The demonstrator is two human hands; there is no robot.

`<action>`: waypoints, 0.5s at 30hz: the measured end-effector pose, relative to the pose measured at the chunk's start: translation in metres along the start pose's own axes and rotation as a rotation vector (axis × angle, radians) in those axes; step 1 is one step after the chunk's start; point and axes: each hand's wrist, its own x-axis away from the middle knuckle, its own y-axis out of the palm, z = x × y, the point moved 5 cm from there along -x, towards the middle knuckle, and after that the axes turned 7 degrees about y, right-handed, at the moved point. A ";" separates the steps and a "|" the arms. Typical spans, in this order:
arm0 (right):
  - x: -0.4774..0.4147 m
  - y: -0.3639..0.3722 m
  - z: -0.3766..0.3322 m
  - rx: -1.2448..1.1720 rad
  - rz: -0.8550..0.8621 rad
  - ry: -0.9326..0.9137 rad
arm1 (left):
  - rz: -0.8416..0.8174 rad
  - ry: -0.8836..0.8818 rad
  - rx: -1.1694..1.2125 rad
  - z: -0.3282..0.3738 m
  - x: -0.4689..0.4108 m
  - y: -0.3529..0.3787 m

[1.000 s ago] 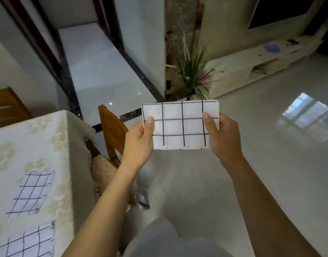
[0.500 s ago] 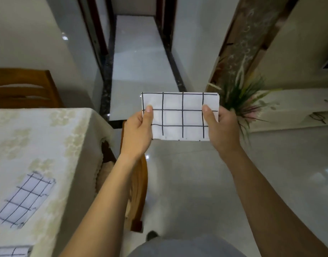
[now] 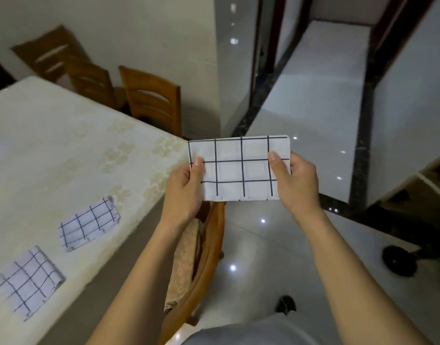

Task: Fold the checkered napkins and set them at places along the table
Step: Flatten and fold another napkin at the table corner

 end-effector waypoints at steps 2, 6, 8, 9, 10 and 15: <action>-0.028 -0.012 0.000 -0.006 -0.061 -0.006 | 0.063 0.016 -0.090 0.006 -0.008 0.016; -0.082 -0.022 -0.010 -0.013 -0.190 -0.048 | 0.211 0.027 -0.188 0.015 -0.028 0.032; -0.104 -0.014 -0.012 -0.012 -0.261 -0.053 | 0.294 0.004 -0.184 0.015 -0.033 0.036; -0.111 -0.008 -0.013 -0.003 -0.298 -0.063 | 0.325 -0.015 -0.177 0.015 -0.034 0.037; -0.117 0.000 -0.013 0.002 -0.336 -0.073 | 0.352 -0.035 -0.171 0.014 -0.034 0.036; -0.150 0.041 -0.006 -0.002 -0.493 -0.097 | 0.441 -0.084 -0.184 0.000 -0.054 0.025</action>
